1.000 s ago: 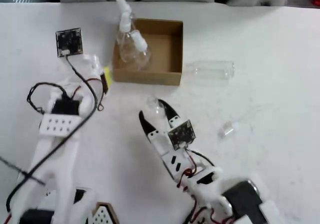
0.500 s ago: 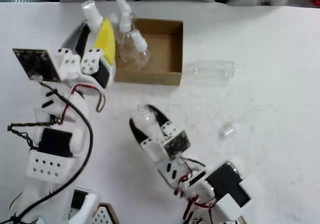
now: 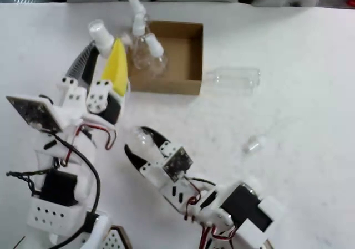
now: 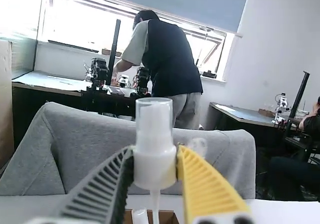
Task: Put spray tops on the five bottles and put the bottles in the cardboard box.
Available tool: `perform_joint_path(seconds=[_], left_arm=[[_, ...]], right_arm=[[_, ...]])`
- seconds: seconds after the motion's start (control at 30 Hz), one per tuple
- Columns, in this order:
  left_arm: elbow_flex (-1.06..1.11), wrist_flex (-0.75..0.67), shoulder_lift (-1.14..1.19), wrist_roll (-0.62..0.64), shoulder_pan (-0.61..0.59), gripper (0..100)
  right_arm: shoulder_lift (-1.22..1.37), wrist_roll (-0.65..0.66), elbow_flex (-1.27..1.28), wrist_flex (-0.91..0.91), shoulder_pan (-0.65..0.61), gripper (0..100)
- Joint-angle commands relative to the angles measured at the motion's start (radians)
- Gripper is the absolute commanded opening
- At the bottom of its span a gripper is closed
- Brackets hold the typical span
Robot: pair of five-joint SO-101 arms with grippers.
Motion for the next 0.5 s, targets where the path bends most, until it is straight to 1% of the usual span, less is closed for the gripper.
perform_joint_path(seconds=[0.0, 0.13, 0.47], left_arm=[[0.008, -0.018, -0.031, 0.028, 0.016, 4], [0.043, -0.025, -0.035, 0.137, 0.008, 4], [0.104, -0.025, -0.035, 0.144, 0.008, 4]], right_arm=[[-0.004, -0.008, -0.032, 0.004, -0.007, 1.5], [-0.004, -0.008, -0.032, 0.004, -0.007, 1.5], [-0.008, -0.003, -0.026, 0.004, -0.002, 1.5]])
